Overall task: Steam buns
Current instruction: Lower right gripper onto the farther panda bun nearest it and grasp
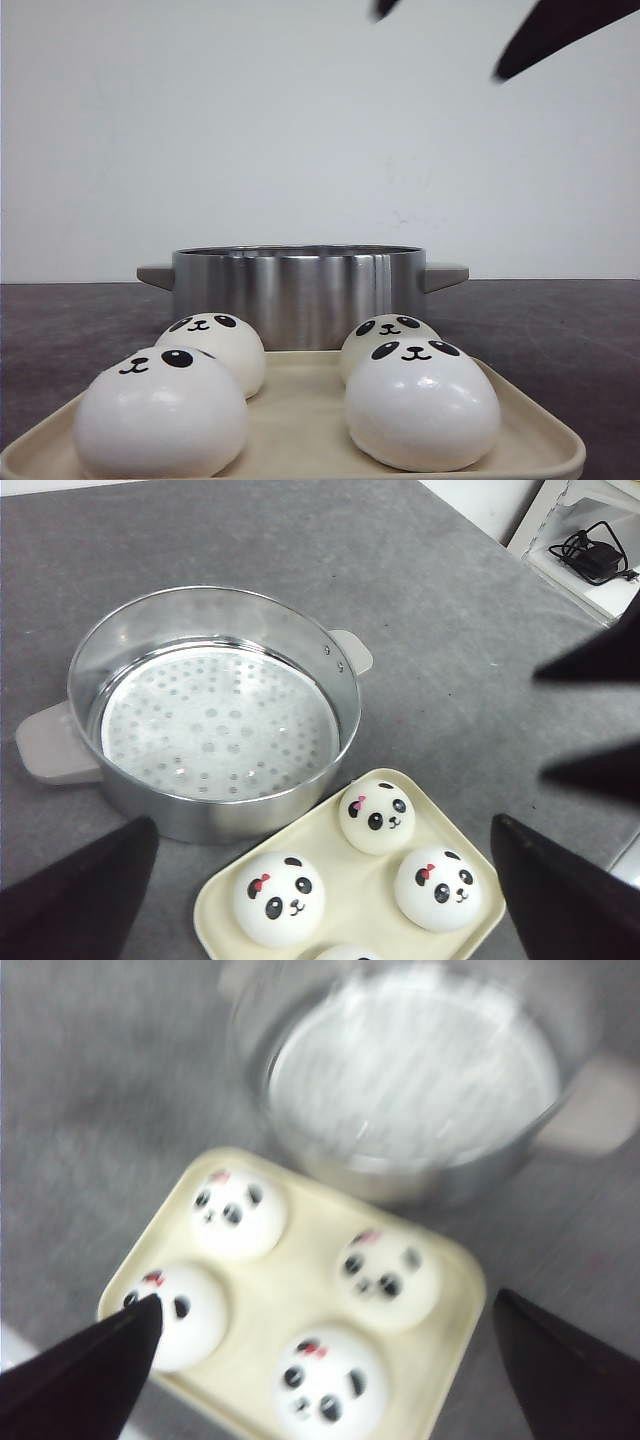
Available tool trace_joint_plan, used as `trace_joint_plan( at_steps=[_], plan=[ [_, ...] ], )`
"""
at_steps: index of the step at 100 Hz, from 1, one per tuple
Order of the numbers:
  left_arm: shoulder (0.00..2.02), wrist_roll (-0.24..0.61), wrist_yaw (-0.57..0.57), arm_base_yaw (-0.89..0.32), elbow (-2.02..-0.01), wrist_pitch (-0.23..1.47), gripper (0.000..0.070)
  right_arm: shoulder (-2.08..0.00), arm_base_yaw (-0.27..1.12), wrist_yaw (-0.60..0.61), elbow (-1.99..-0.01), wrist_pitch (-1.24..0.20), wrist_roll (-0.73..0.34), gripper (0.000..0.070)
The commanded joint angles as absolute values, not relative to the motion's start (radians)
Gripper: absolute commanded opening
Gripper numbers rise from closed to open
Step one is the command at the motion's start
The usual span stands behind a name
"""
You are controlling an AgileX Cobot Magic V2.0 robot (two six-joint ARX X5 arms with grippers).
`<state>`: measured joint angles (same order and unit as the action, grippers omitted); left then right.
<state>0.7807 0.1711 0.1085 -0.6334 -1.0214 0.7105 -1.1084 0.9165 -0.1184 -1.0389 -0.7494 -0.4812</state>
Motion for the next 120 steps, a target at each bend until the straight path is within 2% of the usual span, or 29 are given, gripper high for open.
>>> trace_joint_plan(
  at_steps=[1, 20, 34, 60, 78, 112, 120],
  plan=[
    [0.785, 0.158, 0.101, -0.641, -1.035, 0.702, 0.07, -1.206, 0.911, -0.075, -1.111, -0.794, -0.603, 0.0661],
    [0.783, 0.158, 0.101, -0.642, -1.035, 0.704, 0.07, -1.431, 0.857, 0.045, -1.262, -0.913, -0.603, 0.0659],
    [0.781, 0.158, 0.101, -0.642, -1.035, 0.712, 0.07, -1.538, 0.824, 0.118, -1.276, -0.923, -0.584, 0.059],
    [0.776, 0.157, 0.101, -0.642, -1.035, 0.741, 0.07, -1.642, 0.821, 0.035, -1.276, -0.943, -0.552, 0.059],
    [0.777, 0.149, 0.101, -0.642, -1.035, 0.733, 0.07, -1.694, 0.806, 0.032, -1.275, -0.912, -0.553, 0.056],
    [0.776, 0.147, 0.101, -0.642, -1.035, 0.739, 0.07, -1.773, 0.785, 0.027, -1.275, -0.871, -0.552, 0.056],
    [0.776, 0.147, 0.101, -0.642, -1.035, 0.739, 0.07, -1.789, 0.782, 0.028, -1.275, -0.867, -0.554, 0.0543]
  ],
)
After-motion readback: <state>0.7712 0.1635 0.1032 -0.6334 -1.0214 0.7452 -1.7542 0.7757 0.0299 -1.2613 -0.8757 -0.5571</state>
